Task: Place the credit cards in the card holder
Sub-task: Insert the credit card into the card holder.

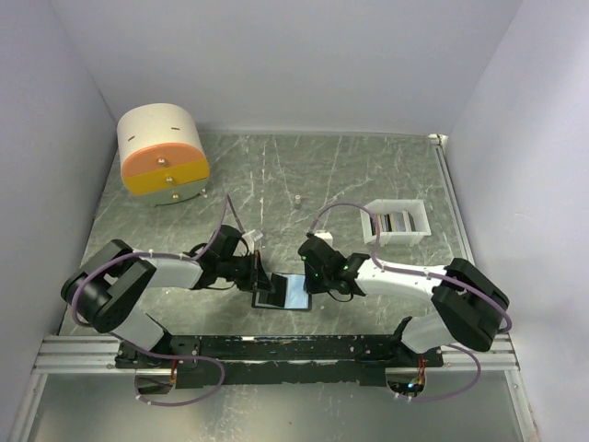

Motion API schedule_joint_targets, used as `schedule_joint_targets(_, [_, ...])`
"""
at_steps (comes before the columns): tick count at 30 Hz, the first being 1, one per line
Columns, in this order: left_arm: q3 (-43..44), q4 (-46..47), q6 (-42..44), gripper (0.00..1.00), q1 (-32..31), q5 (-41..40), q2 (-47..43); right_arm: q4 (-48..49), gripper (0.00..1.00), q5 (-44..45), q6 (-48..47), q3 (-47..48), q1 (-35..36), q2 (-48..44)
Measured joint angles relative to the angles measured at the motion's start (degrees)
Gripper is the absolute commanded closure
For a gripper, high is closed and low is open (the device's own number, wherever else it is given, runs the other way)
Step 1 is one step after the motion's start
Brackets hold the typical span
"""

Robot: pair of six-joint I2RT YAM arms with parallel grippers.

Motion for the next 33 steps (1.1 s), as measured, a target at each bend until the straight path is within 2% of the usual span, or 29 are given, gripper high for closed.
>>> schedule_joint_targets(8, [-2.56, 1.29, -2.62, 0.93, 0.00, 0.35, -1.70, -1.01, 0.88, 0.96, -1.64, 2.51, 0.04, 2.32])
schedule_joint_targets(22, [-3.98, 5.77, -4.70, 0.93, -0.11, 0.50, -1.03, -0.72, 0.89, 1.01, -0.98, 2.49, 0.09, 2.64])
schedule_joint_targets(29, [-4.42, 6.67, -5.09, 0.93, -0.11, 0.37, -1.09, -2.08, 0.73, 1.01, -0.55, 2.54, 0.09, 1.84])
schedule_joint_targets(33, [-5.03, 7.19, -5.31, 0.93, -0.11, -0.37, -1.68, -5.40, 0.72, 1.16, -0.24, 4.00, 0.09, 0.20])
